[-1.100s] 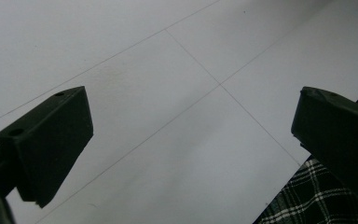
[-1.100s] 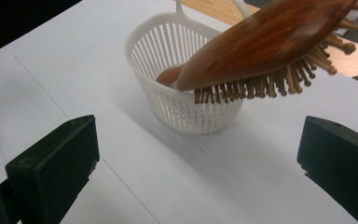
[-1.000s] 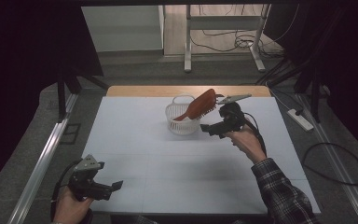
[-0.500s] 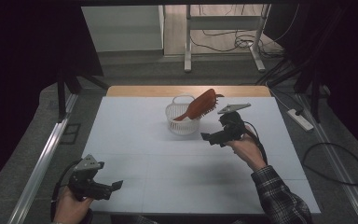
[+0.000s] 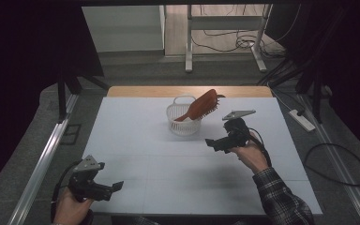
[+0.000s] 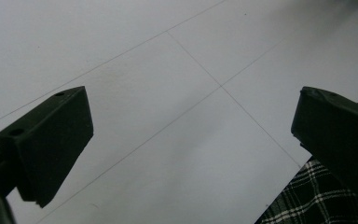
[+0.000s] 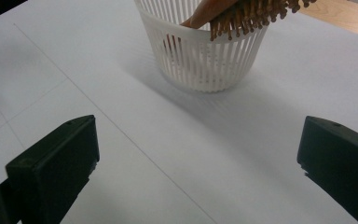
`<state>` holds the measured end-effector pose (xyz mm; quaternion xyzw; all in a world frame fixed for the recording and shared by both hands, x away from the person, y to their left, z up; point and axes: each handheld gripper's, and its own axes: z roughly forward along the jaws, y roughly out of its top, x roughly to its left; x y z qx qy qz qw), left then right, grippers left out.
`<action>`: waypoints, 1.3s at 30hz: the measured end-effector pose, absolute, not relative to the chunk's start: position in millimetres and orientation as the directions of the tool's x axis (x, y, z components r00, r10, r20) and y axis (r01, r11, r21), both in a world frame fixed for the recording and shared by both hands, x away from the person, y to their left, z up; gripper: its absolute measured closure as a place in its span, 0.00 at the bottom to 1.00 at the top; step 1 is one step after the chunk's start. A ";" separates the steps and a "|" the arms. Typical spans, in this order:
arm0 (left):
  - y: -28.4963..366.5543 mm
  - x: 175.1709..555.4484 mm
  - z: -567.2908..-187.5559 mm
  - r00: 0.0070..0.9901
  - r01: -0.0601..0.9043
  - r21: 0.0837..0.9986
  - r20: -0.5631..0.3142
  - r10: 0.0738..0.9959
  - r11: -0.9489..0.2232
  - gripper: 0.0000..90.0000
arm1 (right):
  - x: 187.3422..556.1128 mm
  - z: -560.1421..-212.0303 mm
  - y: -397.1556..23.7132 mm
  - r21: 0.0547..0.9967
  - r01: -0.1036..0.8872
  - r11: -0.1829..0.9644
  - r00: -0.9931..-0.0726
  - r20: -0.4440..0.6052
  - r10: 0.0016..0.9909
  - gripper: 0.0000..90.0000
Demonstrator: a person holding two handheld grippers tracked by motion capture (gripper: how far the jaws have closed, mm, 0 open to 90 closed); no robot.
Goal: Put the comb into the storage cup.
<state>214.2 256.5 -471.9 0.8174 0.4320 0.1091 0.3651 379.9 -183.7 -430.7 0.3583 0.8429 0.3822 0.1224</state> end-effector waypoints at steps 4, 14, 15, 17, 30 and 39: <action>256.7 214.0 -471.9 0.603 0.626 0.692 -0.137 0.786 -0.360 0.00 | 375.2 -428.7 -186.2 0.734 0.509 0.449 -0.716 0.072 0.694 0.00; 256.5 214.0 -471.8 0.603 0.626 0.692 -0.137 0.786 -0.360 0.00 | 364.1 -424.0 -194.4 0.733 0.511 0.449 -0.719 0.079 0.690 0.00; 256.6 214.0 -471.8 0.603 0.626 0.693 -0.137 0.786 -0.359 0.00 | 362.9 -423.7 -194.9 0.733 0.509 0.452 -0.720 0.074 0.690 0.00; 256.6 213.9 -471.8 0.603 0.625 0.693 -0.137 0.786 -0.359 0.00 | 361.4 -423.4 -195.6 0.732 0.509 0.454 -0.720 0.073 0.690 0.00; 259.0 212.4 -470.7 0.586 0.621 0.710 -0.138 0.799 -0.332 0.00 | 338.7 -421.3 -208.2 0.735 0.503 0.455 -0.718 0.063 0.693 0.00; 259.4 210.6 -469.6 0.576 0.613 0.719 -0.126 0.807 -0.326 0.00 | 327.0 -424.4 -218.3 0.730 0.511 0.455 -0.711 0.062 0.700 0.00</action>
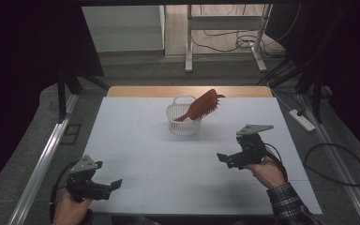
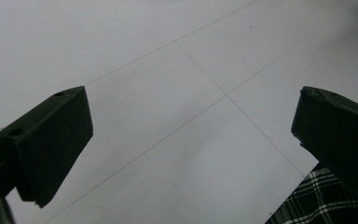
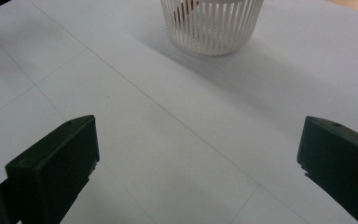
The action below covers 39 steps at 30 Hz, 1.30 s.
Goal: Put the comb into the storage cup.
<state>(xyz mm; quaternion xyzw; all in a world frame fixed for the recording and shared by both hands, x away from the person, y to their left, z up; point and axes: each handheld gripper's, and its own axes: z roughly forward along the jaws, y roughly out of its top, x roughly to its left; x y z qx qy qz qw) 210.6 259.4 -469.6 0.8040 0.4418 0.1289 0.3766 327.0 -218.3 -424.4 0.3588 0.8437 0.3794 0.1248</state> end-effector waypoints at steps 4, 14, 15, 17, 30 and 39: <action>259.7 210.5 -469.6 0.574 0.614 0.720 -0.125 0.810 -0.324 0.00 | 322.3 -426.0 -223.0 0.727 0.515 0.455 -0.705 0.058 0.707 0.00; 259.5 210.5 -469.5 0.571 0.614 0.720 -0.122 0.812 -0.323 0.00 | 310.6 -428.7 -236.2 0.724 0.528 0.444 -0.687 0.057 0.724 0.00; 259.5 210.4 -469.3 0.571 0.613 0.720 -0.120 0.812 -0.324 0.00 | 309.2 -428.8 -238.0 0.723 0.528 0.445 -0.686 0.055 0.725 0.00; 259.4 210.4 -469.4 0.570 0.613 0.720 -0.118 0.813 -0.325 0.00 | 306.8 -428.6 -240.5 0.722 0.531 0.444 -0.682 0.054 0.729 0.00; 258.7 210.6 -469.2 0.572 0.609 0.720 -0.109 0.813 -0.332 0.00 | 292.3 -430.7 -259.1 0.714 0.556 0.425 -0.653 0.059 0.755 0.00; 258.8 211.0 -469.2 0.576 0.608 0.720 -0.110 0.810 -0.334 0.00 | 283.9 -434.8 -270.8 0.705 0.573 0.418 -0.635 0.059 0.770 0.00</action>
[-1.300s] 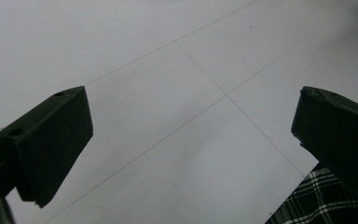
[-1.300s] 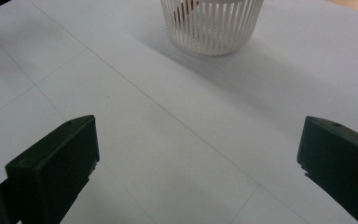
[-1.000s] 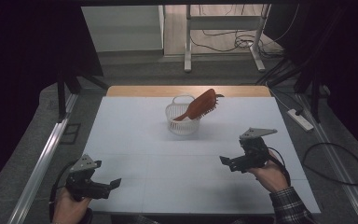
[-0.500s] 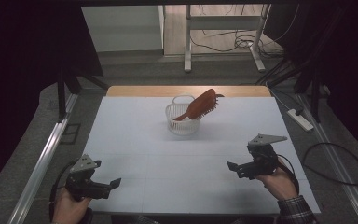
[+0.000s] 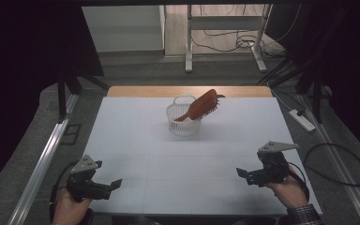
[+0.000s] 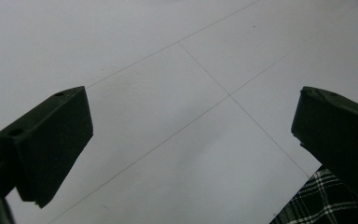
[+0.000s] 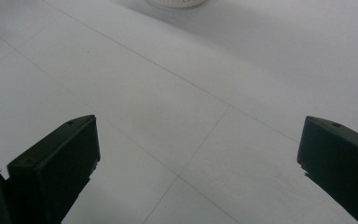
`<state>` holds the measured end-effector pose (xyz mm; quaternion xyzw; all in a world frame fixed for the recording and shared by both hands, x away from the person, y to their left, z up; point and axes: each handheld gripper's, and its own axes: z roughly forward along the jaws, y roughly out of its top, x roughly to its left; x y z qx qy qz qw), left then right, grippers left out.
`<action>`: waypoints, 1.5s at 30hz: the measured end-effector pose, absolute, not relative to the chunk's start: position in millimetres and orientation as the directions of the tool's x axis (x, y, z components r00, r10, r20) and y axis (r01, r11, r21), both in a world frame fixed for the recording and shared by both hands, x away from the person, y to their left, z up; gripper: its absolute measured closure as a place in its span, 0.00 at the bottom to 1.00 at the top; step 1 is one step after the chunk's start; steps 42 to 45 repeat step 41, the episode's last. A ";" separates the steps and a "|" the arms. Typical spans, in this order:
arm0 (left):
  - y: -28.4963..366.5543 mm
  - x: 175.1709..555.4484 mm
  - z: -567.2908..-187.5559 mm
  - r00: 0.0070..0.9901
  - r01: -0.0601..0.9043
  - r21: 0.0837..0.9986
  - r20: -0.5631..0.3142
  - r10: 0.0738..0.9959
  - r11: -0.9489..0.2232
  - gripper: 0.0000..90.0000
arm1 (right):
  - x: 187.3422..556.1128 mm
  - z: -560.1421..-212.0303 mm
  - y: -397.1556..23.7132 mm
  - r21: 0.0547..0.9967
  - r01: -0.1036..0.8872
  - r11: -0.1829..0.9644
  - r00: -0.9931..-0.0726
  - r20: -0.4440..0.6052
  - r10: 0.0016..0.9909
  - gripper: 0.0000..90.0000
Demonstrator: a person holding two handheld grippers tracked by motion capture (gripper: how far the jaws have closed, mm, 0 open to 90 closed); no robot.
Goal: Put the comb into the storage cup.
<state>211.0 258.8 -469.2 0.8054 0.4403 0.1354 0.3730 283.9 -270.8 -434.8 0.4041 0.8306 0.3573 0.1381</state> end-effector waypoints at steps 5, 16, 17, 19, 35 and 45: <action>258.7 211.1 -469.3 0.575 0.608 0.722 -0.113 0.810 -0.331 0.00 | 279.6 -436.5 -277.7 0.703 0.581 0.409 -0.623 0.061 0.780 0.00; 258.8 211.3 -469.4 0.576 0.608 0.721 -0.114 0.809 -0.331 0.00 | 267.5 -438.4 -296.9 0.696 0.608 0.381 -0.570 0.049 0.820 0.00; 258.8 211.3 -469.4 0.576 0.608 0.721 -0.114 0.809 -0.331 0.00 | 267.5 -438.4 -296.9 0.696 0.608 0.381 -0.570 0.049 0.820 0.00; 258.8 211.3 -469.4 0.576 0.608 0.722 -0.114 0.809 -0.331 0.00 | 264.9 -438.7 -299.2 0.692 0.615 0.378 -0.560 0.044 0.828 0.00; 258.6 211.2 -469.7 0.578 0.608 0.718 -0.110 0.808 -0.337 0.00 | 243.3 -445.4 -316.4 0.648 0.659 0.382 -0.491 -0.014 0.871 0.00; 257.4 212.3 -469.3 0.579 0.609 0.718 -0.112 0.807 -0.337 0.00 | 243.9 -447.8 -315.7 0.626 0.671 0.398 -0.492 -0.025 0.870 0.00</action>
